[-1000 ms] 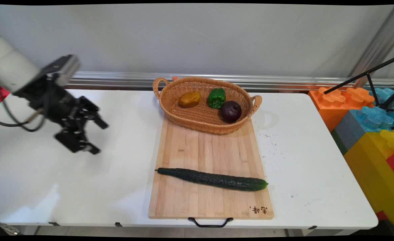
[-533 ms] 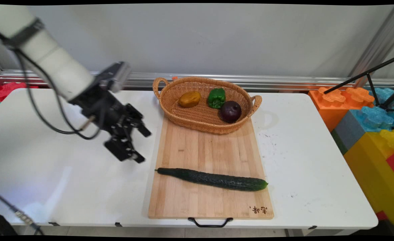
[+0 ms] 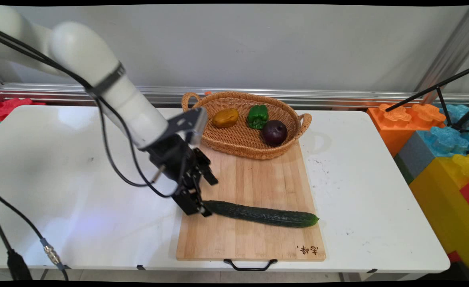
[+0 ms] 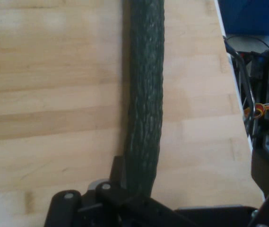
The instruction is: Pick up the cucumber from the cutting board, then place the picked object in the vegetable basket
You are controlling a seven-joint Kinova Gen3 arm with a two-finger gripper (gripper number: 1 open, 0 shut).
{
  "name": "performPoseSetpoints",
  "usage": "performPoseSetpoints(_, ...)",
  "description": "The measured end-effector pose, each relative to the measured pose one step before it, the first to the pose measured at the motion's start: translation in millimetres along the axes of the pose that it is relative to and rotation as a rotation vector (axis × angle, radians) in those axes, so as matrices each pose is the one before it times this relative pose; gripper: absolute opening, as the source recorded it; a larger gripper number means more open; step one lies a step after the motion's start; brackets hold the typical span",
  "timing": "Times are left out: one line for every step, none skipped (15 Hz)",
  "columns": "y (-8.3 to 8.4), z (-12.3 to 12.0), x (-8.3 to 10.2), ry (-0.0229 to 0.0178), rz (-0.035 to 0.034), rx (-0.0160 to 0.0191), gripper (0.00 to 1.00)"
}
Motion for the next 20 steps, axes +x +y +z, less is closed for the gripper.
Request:
performPoseSetpoints(-0.07,12.47,1.86,-0.0028,0.00104,-0.00636,1.0)
performPoseSetpoints(-0.45,12.11,2.1,-0.00071,0.00152,-0.00404,1.0)
performPoseSetpoints(-0.61,9.83,1.63,0.00021,0.00117,-0.0017,1.0)
performPoseSetpoints(-1.6,12.26,2.61,0.00069,0.00393,0.00058,1.0)
performPoseSetpoints(-1.34,8.18,1.68,0.00095,0.00382,0.00196,1.0)
performPoseSetpoints(-1.58,8.77,1.8,0.00124,0.00496,0.00212,1.0)
performPoseSetpoints(-1.29,6.52,1.36,0.00208,0.00458,0.00302,1.0)
performPoseSetpoints(-1.35,6.62,1.36,0.00217,0.00517,0.0039,1.0)
performPoseSetpoints(-1.1,4.98,1.17,0.00211,0.00452,0.00426,1.0)
performPoseSetpoints(-1.31,4.9,1.35,0.00197,0.00583,0.00627,1.0)
performPoseSetpoints(-0.97,4.1,0.87,0.00055,0.0053,0.0058,1.0)
performPoseSetpoints(-0.52,2.94,0.51,-0.00021,0.00426,0.00467,1.0)
performPoseSetpoints(-0.41,2.91,0.61,-0.00099,0.00585,0.0042,1.0)
performPoseSetpoints(-0.03,2.16,0.36,-0.00143,0.00765,0.00315,0.0)
performPoseSetpoints(0.08,1.35,0.27,-0.00131,0.00731,0.00234,0.0)
performPoseSetpoints(0.18,0.43,0.01,-0.00102,0.00496,0.00134,0.0)
performPoseSetpoints(0.27,0.46,0.17,-0.00121,0.0075,0.00214,0.0)
performPoseSetpoints(0.42,0.04,-0.29,-0.0019,0.00444,0.00082,0.0)
performPoseSetpoints(0.4,-0.58,-0.7,-0.00321,0.00531,0.00339,0.0)
performPoseSetpoints(0.87,-1.42,-1.1,-0.00462,0.00521,0.00342,0.0)
